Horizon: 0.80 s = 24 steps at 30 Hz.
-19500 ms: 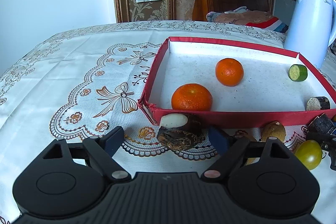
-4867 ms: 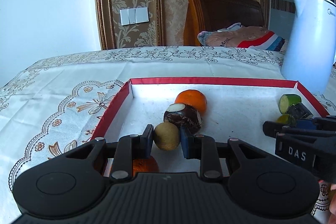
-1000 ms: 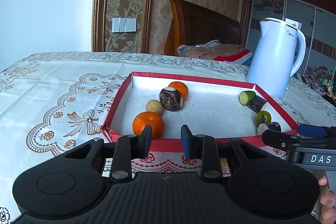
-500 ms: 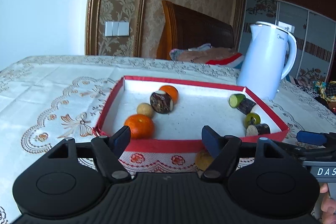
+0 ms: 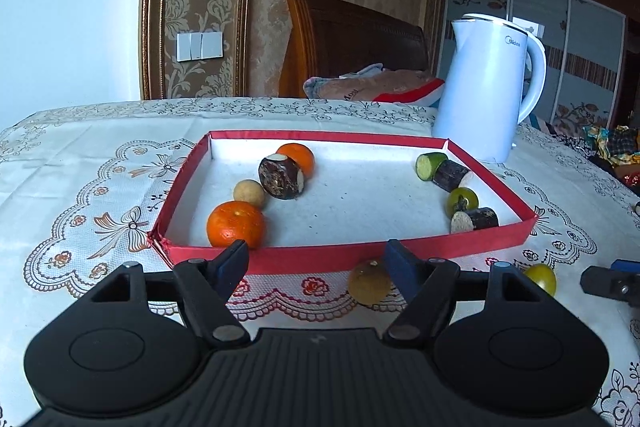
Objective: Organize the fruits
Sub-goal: 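Withdraw both grippers and move toward the remaining green tomato and brown fruit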
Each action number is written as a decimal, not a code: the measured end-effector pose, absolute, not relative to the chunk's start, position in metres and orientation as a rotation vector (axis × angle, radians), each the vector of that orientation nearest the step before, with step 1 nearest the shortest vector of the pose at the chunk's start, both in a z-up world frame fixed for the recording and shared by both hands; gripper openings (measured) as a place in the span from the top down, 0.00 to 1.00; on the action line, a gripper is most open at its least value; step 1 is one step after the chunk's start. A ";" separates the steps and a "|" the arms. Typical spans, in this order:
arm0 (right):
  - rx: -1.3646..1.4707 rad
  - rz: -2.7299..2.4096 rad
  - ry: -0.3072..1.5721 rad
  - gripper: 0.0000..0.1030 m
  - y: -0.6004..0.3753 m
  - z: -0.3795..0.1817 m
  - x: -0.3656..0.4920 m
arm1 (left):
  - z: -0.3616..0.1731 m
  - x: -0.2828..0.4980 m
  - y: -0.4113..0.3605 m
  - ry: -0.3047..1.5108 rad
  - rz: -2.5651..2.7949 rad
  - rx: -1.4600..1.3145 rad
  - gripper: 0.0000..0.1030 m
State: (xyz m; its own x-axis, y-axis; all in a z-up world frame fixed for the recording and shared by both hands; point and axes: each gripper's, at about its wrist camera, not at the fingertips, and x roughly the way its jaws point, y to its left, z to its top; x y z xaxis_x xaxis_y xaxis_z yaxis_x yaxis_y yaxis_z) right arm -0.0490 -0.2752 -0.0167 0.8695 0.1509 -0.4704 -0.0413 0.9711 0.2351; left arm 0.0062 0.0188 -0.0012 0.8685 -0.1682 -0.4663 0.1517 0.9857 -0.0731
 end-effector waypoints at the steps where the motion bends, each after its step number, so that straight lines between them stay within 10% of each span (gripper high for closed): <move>1: 0.220 0.094 0.519 0.00 -0.279 -0.018 -0.049 | -0.001 0.006 0.019 0.495 -0.171 -0.037 0.28; 24: 0.105 0.106 0.560 0.00 -0.275 -0.023 -0.049 | -0.008 0.013 0.006 0.562 -0.175 0.001 0.27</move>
